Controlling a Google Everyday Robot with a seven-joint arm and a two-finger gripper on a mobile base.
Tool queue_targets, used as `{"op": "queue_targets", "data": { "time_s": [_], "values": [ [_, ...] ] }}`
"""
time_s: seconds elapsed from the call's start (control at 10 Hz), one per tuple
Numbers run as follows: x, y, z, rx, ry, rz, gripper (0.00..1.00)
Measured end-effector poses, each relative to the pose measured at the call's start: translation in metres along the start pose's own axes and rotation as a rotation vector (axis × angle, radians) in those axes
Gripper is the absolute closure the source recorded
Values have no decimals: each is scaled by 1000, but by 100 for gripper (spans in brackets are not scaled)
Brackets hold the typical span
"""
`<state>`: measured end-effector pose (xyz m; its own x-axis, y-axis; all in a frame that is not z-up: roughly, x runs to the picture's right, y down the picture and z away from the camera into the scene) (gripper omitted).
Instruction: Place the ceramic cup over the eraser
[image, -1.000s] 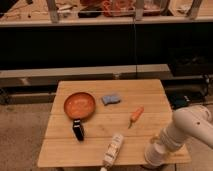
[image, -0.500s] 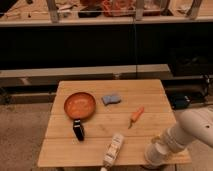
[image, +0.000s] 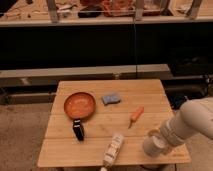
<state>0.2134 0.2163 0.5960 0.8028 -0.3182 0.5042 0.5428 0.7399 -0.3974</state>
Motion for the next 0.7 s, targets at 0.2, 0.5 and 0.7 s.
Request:
{"op": "queue_targets", "data": {
  "time_s": [0.2,0.5,0.7],
  "values": [
    [-21,-31,-18,18,-10,-54,100],
    [-66,-84,-26,27,-71,-143,100],
    [-95,-113,-28,33,-110,-192,100]
  ]
}}
